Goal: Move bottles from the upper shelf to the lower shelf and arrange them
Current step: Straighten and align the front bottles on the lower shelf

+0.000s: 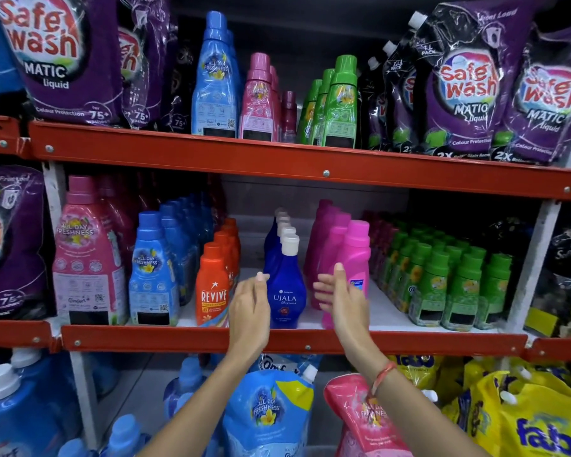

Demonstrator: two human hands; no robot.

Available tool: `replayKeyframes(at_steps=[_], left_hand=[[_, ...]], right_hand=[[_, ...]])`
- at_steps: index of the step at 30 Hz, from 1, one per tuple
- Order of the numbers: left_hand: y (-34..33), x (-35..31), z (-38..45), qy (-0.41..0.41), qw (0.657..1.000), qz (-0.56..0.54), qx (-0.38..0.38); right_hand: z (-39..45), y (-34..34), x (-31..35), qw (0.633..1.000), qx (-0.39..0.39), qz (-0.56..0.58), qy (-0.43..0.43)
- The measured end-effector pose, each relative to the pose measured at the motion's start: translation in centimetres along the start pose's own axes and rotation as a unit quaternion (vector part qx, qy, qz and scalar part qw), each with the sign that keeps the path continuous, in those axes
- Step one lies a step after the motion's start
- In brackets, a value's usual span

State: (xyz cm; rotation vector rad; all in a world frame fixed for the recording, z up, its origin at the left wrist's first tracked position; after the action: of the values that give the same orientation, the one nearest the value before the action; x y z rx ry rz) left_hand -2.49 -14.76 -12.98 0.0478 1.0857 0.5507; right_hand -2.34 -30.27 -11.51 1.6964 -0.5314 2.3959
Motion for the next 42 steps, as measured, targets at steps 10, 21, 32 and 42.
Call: replayKeyframes(at_steps=[10,21,32,42], left_hand=[[-6.8,-2.7,0.2,0.095,0.97,-0.076,0.21],[-8.4,-4.0,-0.5,0.166,0.932,-0.09,0.31],[-8.2,-4.5,-0.3,0.147,0.932,-0.087,0.32],[-8.1,-3.9,-0.7,0.121,0.92,-0.084,0.362]], right_hand=[[3.3,5.8,0.1,0.993,-0.055,0.042,-0.094],[4.1,6.4,-1.7,0.982,0.057,0.065,-0.169],[3.8,6.3,-1.5,0.976,0.119,0.042,-0.176],[3.6,6.5,-1.7,0.979,0.121,0.042,-0.156]])
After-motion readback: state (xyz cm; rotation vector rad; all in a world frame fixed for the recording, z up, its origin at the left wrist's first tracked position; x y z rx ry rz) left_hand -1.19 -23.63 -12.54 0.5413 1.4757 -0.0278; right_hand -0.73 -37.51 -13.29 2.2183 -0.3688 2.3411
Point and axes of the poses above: each hand's wrist, its own z-axis towards the middle knuckle, its own y-axis out of the back of the hand, x = y × z, the point moved 2 cm from there along z, towards the middle knuckle, and after that the axes turned 11 degrees about z, right-handed, at the moved point
